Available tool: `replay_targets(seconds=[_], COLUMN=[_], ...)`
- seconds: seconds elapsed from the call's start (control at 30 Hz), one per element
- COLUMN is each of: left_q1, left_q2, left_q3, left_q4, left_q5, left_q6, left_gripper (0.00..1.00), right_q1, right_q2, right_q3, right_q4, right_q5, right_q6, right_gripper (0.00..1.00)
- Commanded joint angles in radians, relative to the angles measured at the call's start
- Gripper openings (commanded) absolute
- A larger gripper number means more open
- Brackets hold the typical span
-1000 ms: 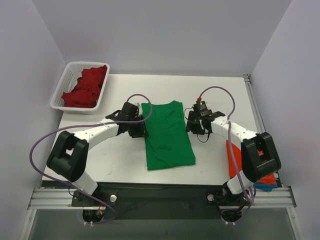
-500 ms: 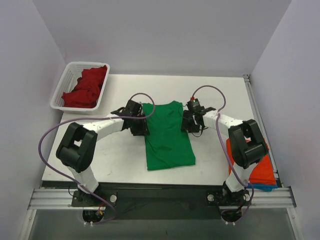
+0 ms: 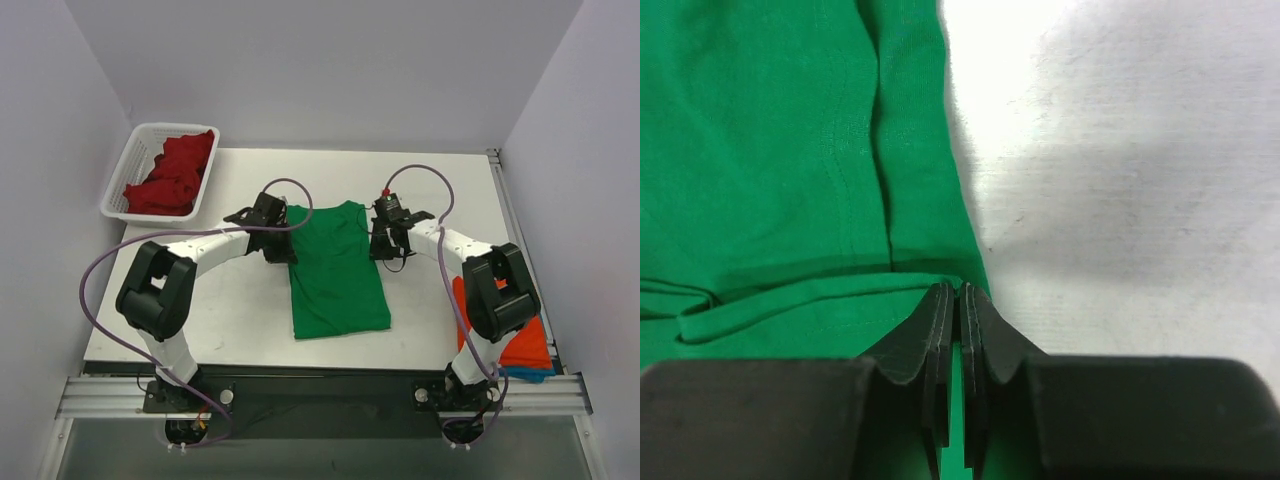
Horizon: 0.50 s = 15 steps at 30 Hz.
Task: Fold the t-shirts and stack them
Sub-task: Fold the folded rectangular tshirt in 1/3 of the way
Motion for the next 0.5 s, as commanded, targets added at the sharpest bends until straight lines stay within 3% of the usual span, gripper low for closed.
replay_targets(seconds=[0.0,0.2,0.47], left_q1=[0.008,0.029,0.066], left_q2=[-0.047,-0.064,-0.004], left_q3=[0.046,0.049,0.067], left_q4=[-0.024,-0.044,-0.031], left_q5=[-0.010,-0.019,-0.006], left_q6=[0.020,0.020,0.010], left_gripper=[0.00,0.00,0.00], right_q1=[-0.001,-0.030,-0.060], right_q2=[-0.085,-0.101,0.010], right_q3=[0.043,0.052,0.118], right_q4=[-0.058,-0.067,-0.050], right_q5=[0.071,0.076,0.064], right_q6=[-0.019,-0.032,-0.052], right_gripper=[0.00,0.00,0.00])
